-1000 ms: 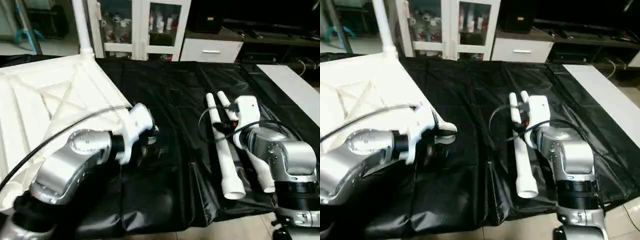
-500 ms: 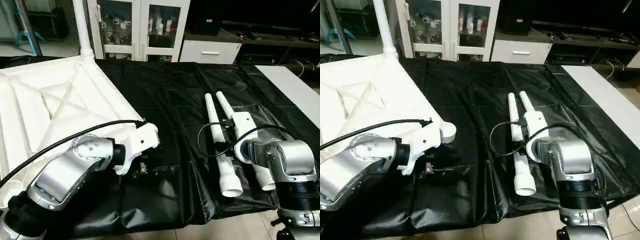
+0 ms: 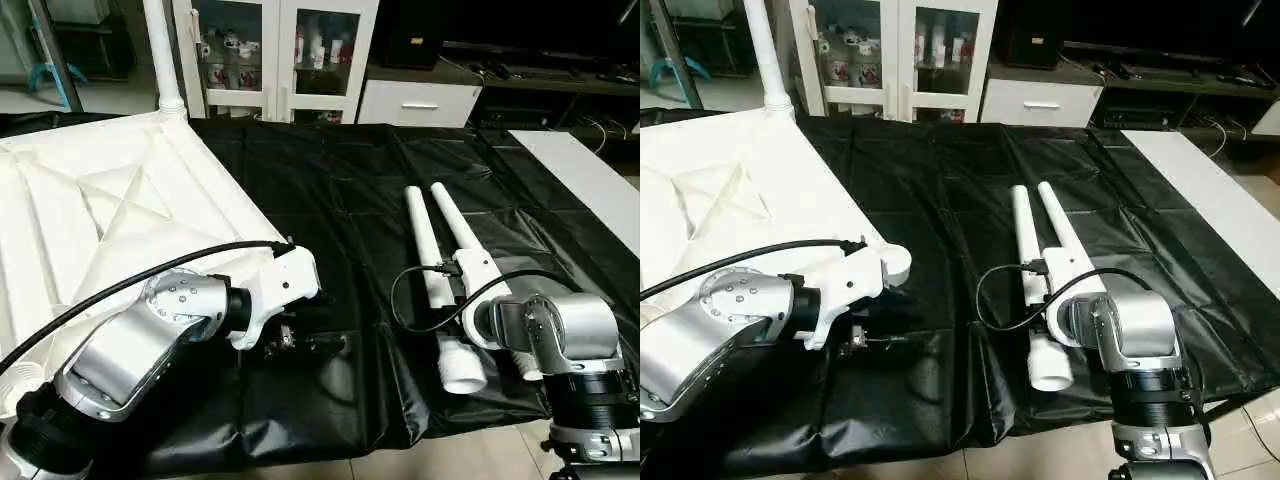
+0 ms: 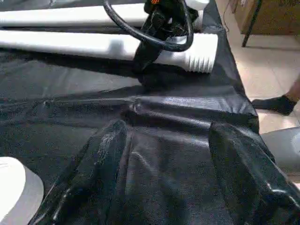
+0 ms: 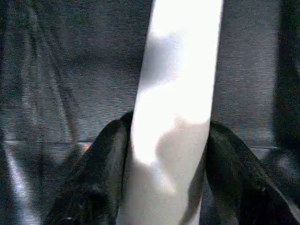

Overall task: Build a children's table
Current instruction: Pick table leg

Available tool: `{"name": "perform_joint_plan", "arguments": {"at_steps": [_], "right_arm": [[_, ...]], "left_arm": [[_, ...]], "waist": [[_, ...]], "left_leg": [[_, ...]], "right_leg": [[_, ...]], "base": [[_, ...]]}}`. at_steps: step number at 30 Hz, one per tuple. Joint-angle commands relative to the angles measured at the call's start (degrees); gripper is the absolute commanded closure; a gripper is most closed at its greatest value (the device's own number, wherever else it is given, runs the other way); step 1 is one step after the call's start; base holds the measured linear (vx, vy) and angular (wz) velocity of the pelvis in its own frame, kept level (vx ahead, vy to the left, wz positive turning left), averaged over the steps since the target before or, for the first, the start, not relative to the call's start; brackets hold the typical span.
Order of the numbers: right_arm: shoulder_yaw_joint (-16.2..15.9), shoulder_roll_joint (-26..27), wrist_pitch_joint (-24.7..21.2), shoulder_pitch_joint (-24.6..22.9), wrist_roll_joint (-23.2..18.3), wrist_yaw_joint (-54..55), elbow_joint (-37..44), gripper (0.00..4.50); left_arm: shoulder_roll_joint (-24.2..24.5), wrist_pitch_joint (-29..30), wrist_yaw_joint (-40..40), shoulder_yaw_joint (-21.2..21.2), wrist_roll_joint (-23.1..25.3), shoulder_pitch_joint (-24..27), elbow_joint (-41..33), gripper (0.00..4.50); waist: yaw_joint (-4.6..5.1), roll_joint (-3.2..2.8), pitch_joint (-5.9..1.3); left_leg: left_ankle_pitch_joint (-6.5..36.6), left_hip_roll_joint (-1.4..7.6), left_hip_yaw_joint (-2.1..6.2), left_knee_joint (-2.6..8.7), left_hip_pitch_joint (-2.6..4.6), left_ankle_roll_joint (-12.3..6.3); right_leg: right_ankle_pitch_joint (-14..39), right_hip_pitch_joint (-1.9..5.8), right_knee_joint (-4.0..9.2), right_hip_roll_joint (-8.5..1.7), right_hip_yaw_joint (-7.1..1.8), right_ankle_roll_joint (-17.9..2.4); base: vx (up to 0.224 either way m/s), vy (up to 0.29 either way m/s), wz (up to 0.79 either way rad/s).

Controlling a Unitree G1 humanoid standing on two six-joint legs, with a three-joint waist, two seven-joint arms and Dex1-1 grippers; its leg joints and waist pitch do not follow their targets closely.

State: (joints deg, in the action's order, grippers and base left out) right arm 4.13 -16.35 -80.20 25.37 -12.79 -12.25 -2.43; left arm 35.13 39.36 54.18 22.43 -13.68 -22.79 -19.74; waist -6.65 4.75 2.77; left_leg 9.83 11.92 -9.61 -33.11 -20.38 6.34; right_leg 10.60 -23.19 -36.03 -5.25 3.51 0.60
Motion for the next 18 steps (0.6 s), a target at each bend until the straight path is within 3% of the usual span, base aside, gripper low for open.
{"name": "perform_joint_plan", "arguments": {"at_steps": [1, 10, 11, 13, 14, 17, 18], "right_arm": [[1.34, -0.06, -0.61, -0.51, -0.04, 0.43, 0.1, 2.39], [3.51, 1.3, 0.31, -1.09, 0.34, 1.77, 0.61, 2.64], [4.96, 2.02, 1.6, -0.6, 0.31, 2.52, 0.89, 2.64], [5.32, 2.23, 2.07, -0.44, 0.29, 2.7, 1.04, 2.64], [5.47, 2.38, 5.37, -0.02, -0.29, 2.01, 2.41, 2.64], [6.04, 3.45, 15.64, 0.9, -2.38, -0.65, 6.69, 2.64], [5.28, 3.89, 20.46, 1.36, -3.84, -3.65, 9.7, 2.65]], "left_arm": [[-0.09, -1.08, -0.11, 0.71, 0.63, -1.44, 0.25, 1.37], [-0.44, -2.0, -0.15, 0.13, 0.94, -1.3, 0.76, 1.37], [-1.28, -2.7, -1.09, -0.75, 0.77, -1.24, 1.36, 1.37], [-1.6, -2.84, -1.43, -1.1, 0.65, -1.24, 1.58, 1.37], [-4.14, -3.25, -4.22, -2.95, 0.37, -2.03, 3.31, 1.37], [-12.95, -2.66, -14.6, -9.73, -0.89, -5.54, 9.47, 1.37], [-18.03, -0.84, -20.33, -14.44, -2.96, -8.17, 12.89, 1.37]], "waist": [[-0.22, -1.05, -3.32], [-0.26, -1.32, -3.24], [-0.27, -1.7, -3.3], [-0.23, -1.44, -3.35], [-0.18, -1.63, -3.3], [-0.41, -1.46, -3.51], [-0.43, -1.66, -3.47]], "left_leg": [[13.85, 0.37, -0.09, 4.06, 0.5, 5.75], [15.19, 0.4, -0.01, 4.16, 0.6, 5.99], [15.54, 0.4, 0.05, 4.16, 0.69, 6.12], [15.56, 0.43, 0.04, 4.12, 0.66, 6.14], [15.66, 0.45, -0.03, 4.14, 0.58, 6.07], [15.32, 0.4, -0.21, 3.69, 0.76, 5.18], [15.71, 0.39, -0.2, 3.64, 0.39, 5.12]], "right_leg": [[15.36, 2.33, 4.48, -1.99, -2.05, -4.68], [15.99, 2.23, 4.56, -2.04, -2.04, -5.05], [16.26, 2.16, 4.57, -2.1, -2.03, -5.15], [15.79, 2.24, 4.56, -2.08, -2.0, -5.28], [15.19, 2.24, 4.57, -2.07, -2.05, -5.46], [15.69, 2.25, 4.89, -2.22, -2.08, -5.51], [15.58, 2.46, 4.65, -2.26, -2.09, -5.68]], "base": [[0.0, 0.0, 0.0], [0.0, 0.0, 0.0], [0.0, 0.0, 0.0], [0.0, 0.0, 0.0], [0.0, 0.0, 0.0], [0.0, 0.0, 0.0], [0.0, 0.0, 0.0]]}}
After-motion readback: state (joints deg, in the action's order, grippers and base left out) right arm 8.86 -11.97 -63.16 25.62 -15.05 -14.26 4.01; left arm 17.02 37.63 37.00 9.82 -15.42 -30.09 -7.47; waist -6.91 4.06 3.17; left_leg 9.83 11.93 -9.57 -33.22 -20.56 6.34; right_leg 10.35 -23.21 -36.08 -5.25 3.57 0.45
